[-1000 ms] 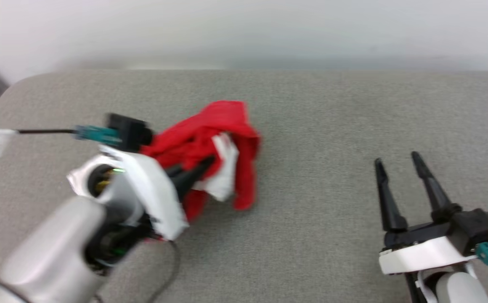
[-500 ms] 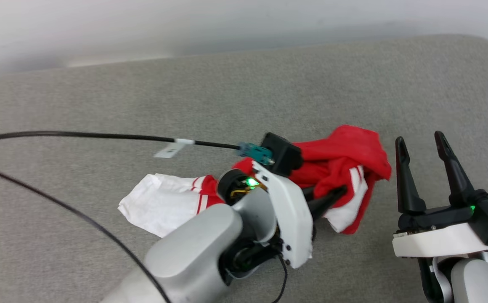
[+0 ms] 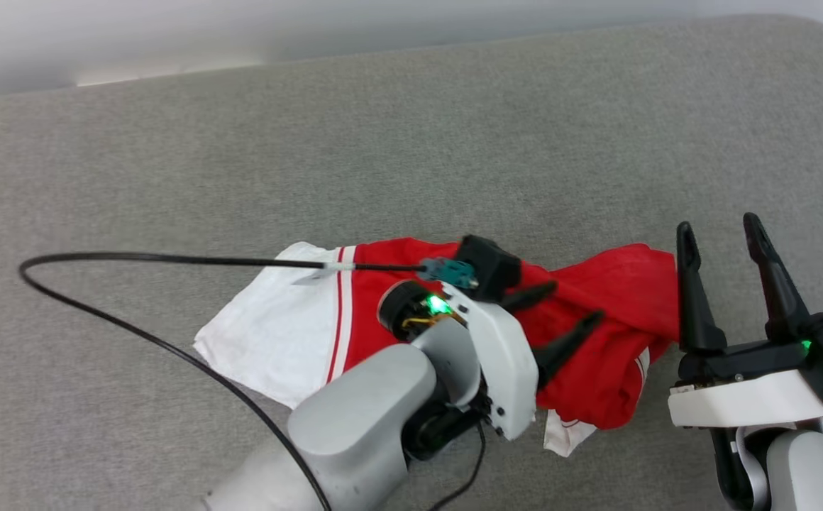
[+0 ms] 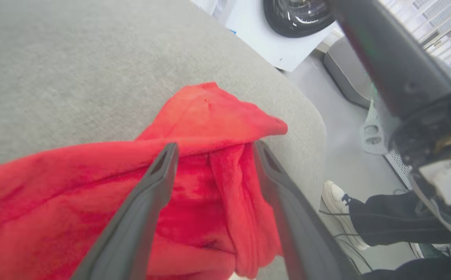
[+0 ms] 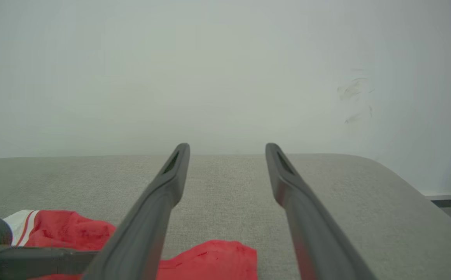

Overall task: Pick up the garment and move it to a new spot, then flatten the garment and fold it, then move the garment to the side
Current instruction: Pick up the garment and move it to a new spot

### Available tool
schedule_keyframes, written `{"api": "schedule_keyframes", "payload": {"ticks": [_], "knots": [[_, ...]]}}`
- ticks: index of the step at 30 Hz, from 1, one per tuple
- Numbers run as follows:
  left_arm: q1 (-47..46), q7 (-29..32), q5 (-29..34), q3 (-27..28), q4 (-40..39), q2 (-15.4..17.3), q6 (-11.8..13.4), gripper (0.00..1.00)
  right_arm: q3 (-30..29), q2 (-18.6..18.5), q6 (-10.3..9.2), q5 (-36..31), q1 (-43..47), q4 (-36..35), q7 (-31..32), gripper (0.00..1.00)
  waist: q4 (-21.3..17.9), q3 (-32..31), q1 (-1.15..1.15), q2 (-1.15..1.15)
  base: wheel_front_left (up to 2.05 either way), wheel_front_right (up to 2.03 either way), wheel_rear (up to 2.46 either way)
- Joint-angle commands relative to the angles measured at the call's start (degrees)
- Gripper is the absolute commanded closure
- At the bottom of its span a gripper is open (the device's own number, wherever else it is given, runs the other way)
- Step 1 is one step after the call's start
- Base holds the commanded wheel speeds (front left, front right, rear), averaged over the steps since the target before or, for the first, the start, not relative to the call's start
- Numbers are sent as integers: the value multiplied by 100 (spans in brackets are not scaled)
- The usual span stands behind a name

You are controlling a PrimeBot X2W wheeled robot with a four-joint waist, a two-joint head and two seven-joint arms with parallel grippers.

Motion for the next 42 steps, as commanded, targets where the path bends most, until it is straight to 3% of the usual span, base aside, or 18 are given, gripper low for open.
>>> {"api": "schedule_keyframes", "payload": {"ticks": [1, 6, 13, 17, 22, 26, 32, 38, 42], "knots": [[-75, -134, 31, 50, 23, 51, -17, 0, 8, -1, -2, -19, 12, 28, -10, 0, 98, -103, 0, 0, 0, 0, 0], [-172, -1085, 272, 429, 107, 354, 41, 0, 37, -1, -3, -98, 94, 120, -10, 0, 319, -427, 0, 0, 0, 0, 0], [167, -1953, 744, 1138, -160, 1317, 399, 0, 9, -1, -3, -208, 283, 176, -10, 0, 581, -885, 0, 0, 0, 0, 0], [715, -2003, 1175, 2047, -896, 1842, 809, 0, -37, -2, -3, -245, 387, 168, -10, 0, 693, -1023, 0, 0, 0, 0, 0], [2050, -1995, 1824, 3345, -2049, 2077, 1169, 0, -38, -1, -3, -245, 482, 158, -10, 0, 762, -1112, 0, 0, 0, 0, 0], [3128, -1996, 2180, 4139, -2641, 1880, 1050, 0, -8, -2, -3, -265, 559, 193, -10, 0, 782, -1127, 0, 0, 0, 0, 0], [4334, -1997, 2671, 5076, -3131, 1112, 697, 0, 28, -1, -3, -189, 667, 222, -10, 0, 752, -1201, 0, 0, 0, 0, 0], [4809, -1998, 3344, 5454, -3182, 433, 214, 0, 82, -1, -3, -156, 746, 299, -10, 0, 718, -1239, 0, 0, 0, 0, 0], [4831, -1998, 3582, 5653, -3151, 187, 44, 0, 126, -1, -3, -143, 742, 363, -10, 0, 666, -1266, 0, 0, 0, 0, 0]]}}
